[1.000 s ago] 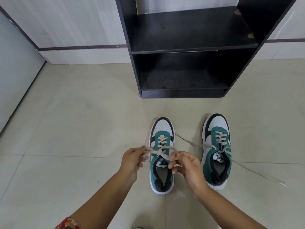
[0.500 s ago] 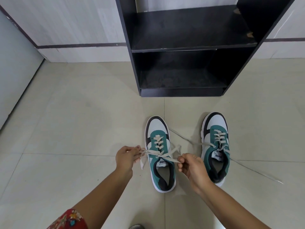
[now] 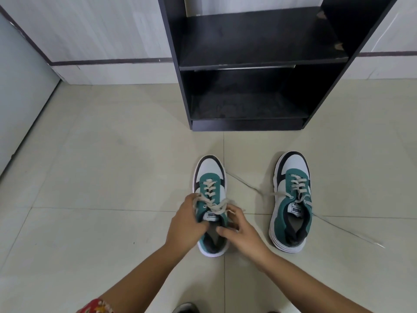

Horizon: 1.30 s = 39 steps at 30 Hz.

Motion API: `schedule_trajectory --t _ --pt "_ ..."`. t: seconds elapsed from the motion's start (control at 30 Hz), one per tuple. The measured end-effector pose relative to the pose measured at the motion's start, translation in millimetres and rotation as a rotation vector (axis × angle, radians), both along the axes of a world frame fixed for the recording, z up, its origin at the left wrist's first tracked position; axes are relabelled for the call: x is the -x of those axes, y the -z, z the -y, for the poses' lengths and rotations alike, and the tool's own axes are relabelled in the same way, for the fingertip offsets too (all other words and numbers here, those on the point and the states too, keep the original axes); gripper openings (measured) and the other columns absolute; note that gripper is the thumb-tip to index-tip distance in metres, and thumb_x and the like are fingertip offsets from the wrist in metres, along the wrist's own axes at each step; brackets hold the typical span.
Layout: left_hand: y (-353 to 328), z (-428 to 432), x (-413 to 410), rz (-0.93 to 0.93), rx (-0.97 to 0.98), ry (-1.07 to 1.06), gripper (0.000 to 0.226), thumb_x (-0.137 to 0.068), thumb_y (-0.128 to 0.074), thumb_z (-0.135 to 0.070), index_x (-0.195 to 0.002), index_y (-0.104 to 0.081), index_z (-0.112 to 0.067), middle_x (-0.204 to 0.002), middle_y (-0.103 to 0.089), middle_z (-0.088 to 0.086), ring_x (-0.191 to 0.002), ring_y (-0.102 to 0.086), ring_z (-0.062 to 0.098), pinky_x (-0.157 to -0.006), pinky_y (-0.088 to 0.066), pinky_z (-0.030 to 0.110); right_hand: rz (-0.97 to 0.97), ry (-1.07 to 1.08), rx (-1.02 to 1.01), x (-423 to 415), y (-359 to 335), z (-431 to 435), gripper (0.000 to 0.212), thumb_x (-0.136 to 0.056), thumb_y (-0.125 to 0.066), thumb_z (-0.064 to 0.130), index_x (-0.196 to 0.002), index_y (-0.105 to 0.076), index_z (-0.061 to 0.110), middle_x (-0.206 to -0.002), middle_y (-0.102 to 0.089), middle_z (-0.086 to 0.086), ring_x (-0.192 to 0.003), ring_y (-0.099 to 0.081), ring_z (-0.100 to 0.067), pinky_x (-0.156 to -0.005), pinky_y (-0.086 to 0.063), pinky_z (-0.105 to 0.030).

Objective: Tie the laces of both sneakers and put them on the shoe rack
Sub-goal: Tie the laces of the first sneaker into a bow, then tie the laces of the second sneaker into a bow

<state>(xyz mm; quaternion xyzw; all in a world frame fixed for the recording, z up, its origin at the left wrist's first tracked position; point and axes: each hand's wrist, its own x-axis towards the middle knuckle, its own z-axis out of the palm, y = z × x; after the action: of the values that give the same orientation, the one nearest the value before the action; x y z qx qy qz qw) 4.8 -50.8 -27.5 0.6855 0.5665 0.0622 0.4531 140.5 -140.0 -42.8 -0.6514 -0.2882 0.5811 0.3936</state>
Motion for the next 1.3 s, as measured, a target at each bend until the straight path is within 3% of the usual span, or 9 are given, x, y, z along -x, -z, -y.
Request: schedule_trajectory --t 0.2,0.3,0.47,0.53,0.67,0.83,0.93,1.07,1.3 --pt "-3.0 -26.2 35.4 -0.078 -0.209 -0.117 0.045 -0.075 -0.061 -0.016 -0.117 -0.052 -0.03 -0.108 -0.068 -0.004 -0.084 -0.067 0.022 -0.076 -0.051 0.033 -0.084 -0.299 0.013 16.3 1.9 -21.2 0.077 -0.09 -0.057 0.01 -0.147 -0.011 0.03 -0.147 -0.027 0.01 -0.133 -0.041 -0.017 -0.111 -0.032 -0.031" --pt "-2.1 -36.4 48.2 -0.108 -0.235 -0.123 0.043 -0.077 -0.058 -0.015 -0.116 -0.052 -0.032 -0.107 -0.069 -0.003 -0.078 -0.066 0.02 -0.071 -0.049 0.031 -0.071 -0.372 0.005 17.1 -2.3 -22.1 0.068 -0.09 -0.055 0.012 -0.145 -0.02 0.032 -0.147 -0.033 0.01 -0.126 -0.047 -0.016 -0.109 -0.035 -0.031" --pt "-2.7 -38.8 52.6 -0.244 -0.267 -0.064 0.054 -0.078 -0.057 -0.019 -0.129 -0.042 -0.031 -0.133 -0.053 -0.005 -0.113 -0.054 0.023 -0.085 -0.047 0.037 0.063 -0.109 -0.038 -11.2 -25.8 0.1 0.02 -0.091 -0.055 0.014 -0.106 -0.064 0.024 -0.114 -0.065 0.012 -0.093 -0.06 -0.006 -0.078 -0.043 -0.01" --pt "-4.4 -33.2 45.2 -0.219 -0.447 -0.059 0.065 -0.074 -0.062 -0.019 -0.135 -0.039 -0.022 -0.147 -0.039 -0.001 -0.133 -0.037 0.024 -0.101 -0.04 0.043 0.241 -0.004 -0.092 -28.5 -37.4 14.0 0.018 -0.091 -0.055 0.014 -0.095 -0.067 0.027 -0.1 -0.069 0.015 -0.086 -0.062 -0.002 -0.073 -0.044 -0.009" --pt "-7.9 -17.4 15.5 -0.054 -0.633 0.1 0.055 -0.073 -0.062 -0.013 -0.127 -0.05 -0.018 -0.142 -0.044 0.003 -0.131 -0.038 0.024 -0.107 -0.037 0.042 0.542 0.21 -0.176 -58.4 -45.8 35.7 0.021 -0.089 -0.055 0.011 -0.094 -0.067 0.028 -0.086 -0.068 0.014 -0.077 -0.062 -0.005 -0.069 -0.047 -0.014" --pt "-14.1 9.9 -29.4 0.18 -0.42 0.325 0.029 -0.082 -0.051 -0.023 -0.109 -0.061 -0.028 -0.127 -0.055 -0.011 -0.118 -0.047 0.005 -0.101 -0.038 0.023 0.795 0.529 -0.096 -90.8 -33.4 55.4 0.034 -0.081 -0.062 0.005 -0.11 -0.058 0.021 -0.112 -0.058 0.002 -0.108 -0.052 -0.02 -0.09 -0.045 -0.036" --pt "-12.0 16.5 -42.6 0.244 -0.163 0.312 0.022 -0.086 -0.057 -0.016 -0.102 -0.065 -0.029 -0.114 -0.063 -0.014 -0.105 -0.055 -0.001 -0.088 -0.042 0.02 0.614 0.524 0.12 -104.3 -16.5 61.9 0.062 -0.076 -0.07 0.015 -0.131 -0.041 0.02 -0.131 -0.051 -0.005 -0.115 -0.052 -0.025 -0.095 -0.047 -0.045" --pt "-12.2 13.9 -47.5 0.266 0.137 0.144 0.019 -0.087 -0.057 -0.01 -0.095 -0.069 -0.024 -0.102 -0.068 -0.012 -0.093 -0.061 0.005 -0.077 -0.043 0.014 0.661 0.392 0.211 -108.0 -11.3 60.4 0.06 -0.083 -0.055 0.014 -0.137 -0.034 0.027 -0.13 -0.056 -0.005 -0.104 -0.059 -0.03 -0.077 -0.043 -0.035" --pt "-5.0 15.6 -45.0 0.253 0.34 0.054 0.022 -0.089 -0.051 -0.009 -0.096 -0.068 -0.021 -0.102 -0.07 -0.007 -0.097 -0.062 0.014 -0.078 -0.043 0.021 0.678 0.264 0.139 -75.7 -9.9 41.9 0.062 -0.079 -0.058 0.017 -0.137 -0.036 0.024 -0.131 -0.053 -0.006 -0.108 -0.058 -0.026 -0.082 -0.046 -0.034"
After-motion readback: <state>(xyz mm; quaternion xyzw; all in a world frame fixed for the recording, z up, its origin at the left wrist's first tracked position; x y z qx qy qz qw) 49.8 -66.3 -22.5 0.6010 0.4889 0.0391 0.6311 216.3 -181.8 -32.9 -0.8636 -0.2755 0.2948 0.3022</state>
